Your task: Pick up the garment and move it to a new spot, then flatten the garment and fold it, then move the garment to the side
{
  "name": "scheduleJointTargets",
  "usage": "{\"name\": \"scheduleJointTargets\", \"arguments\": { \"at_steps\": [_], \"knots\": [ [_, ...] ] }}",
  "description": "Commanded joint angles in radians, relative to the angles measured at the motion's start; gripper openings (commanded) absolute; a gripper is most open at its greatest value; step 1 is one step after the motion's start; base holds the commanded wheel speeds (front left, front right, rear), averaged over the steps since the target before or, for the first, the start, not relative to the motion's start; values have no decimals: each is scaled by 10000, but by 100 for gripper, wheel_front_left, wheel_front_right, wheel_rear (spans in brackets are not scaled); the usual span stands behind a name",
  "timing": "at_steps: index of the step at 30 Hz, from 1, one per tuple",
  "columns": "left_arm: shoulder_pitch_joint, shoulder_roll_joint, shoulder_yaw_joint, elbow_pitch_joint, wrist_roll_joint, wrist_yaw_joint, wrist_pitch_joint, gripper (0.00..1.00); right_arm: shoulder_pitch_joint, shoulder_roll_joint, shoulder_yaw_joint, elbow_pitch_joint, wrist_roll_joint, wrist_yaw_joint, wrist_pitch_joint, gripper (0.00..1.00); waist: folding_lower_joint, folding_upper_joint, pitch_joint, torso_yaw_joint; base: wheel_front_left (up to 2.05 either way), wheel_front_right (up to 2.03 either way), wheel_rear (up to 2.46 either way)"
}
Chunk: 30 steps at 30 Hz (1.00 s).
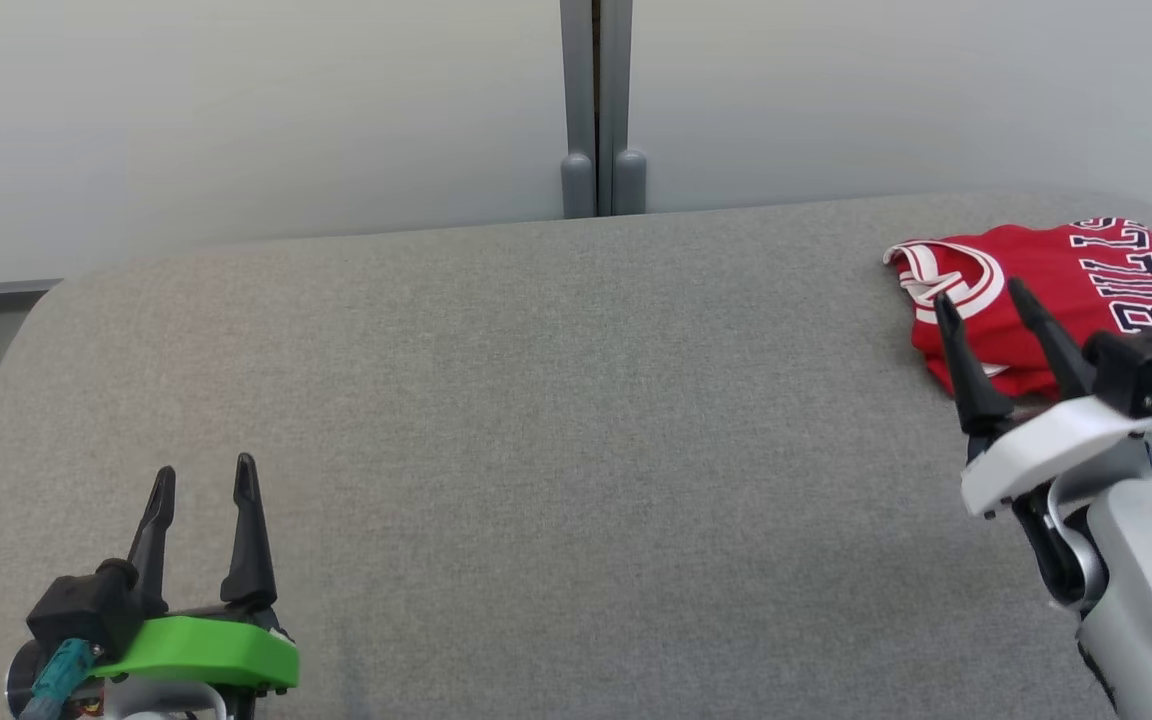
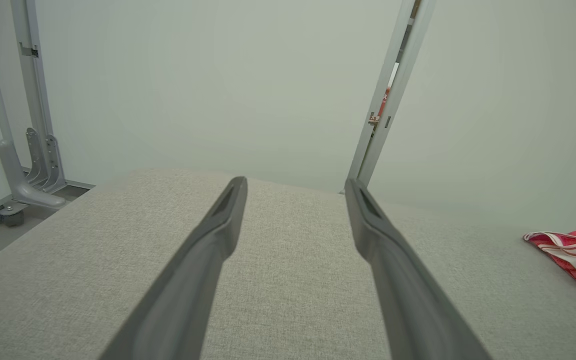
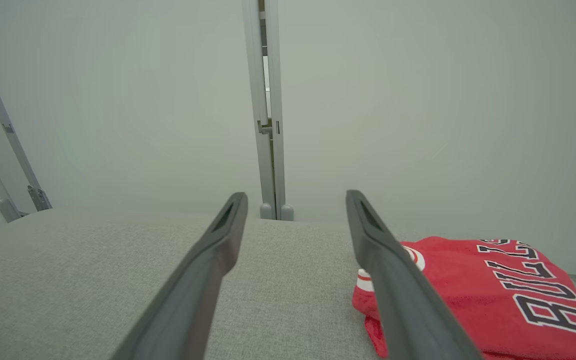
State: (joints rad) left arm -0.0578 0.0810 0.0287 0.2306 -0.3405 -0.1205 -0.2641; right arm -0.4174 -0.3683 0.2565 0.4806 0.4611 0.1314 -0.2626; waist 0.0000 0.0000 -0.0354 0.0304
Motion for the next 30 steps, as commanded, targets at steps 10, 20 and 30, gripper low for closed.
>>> {"name": "scheduleJointTargets", "arguments": {
  "at_steps": [10,20,30],
  "knots": [
    [332,126,-242,378,1035,-17,4,100,2301,1234,-1573,-735,-1252,-9,-22,100,0,0,-382,-2,0,0,0],
    [494,14,-312,504,1082,-86,4,100,3072,1866,-1947,-1172,-1729,-11,-23,100,0,0,-384,-169,0,0,0],
    [514,-122,-85,608,1244,-102,4,100,2985,1840,-1876,-1159,-1764,-9,-23,100,0,0,-383,-129,0,0,0]
  ]
}}
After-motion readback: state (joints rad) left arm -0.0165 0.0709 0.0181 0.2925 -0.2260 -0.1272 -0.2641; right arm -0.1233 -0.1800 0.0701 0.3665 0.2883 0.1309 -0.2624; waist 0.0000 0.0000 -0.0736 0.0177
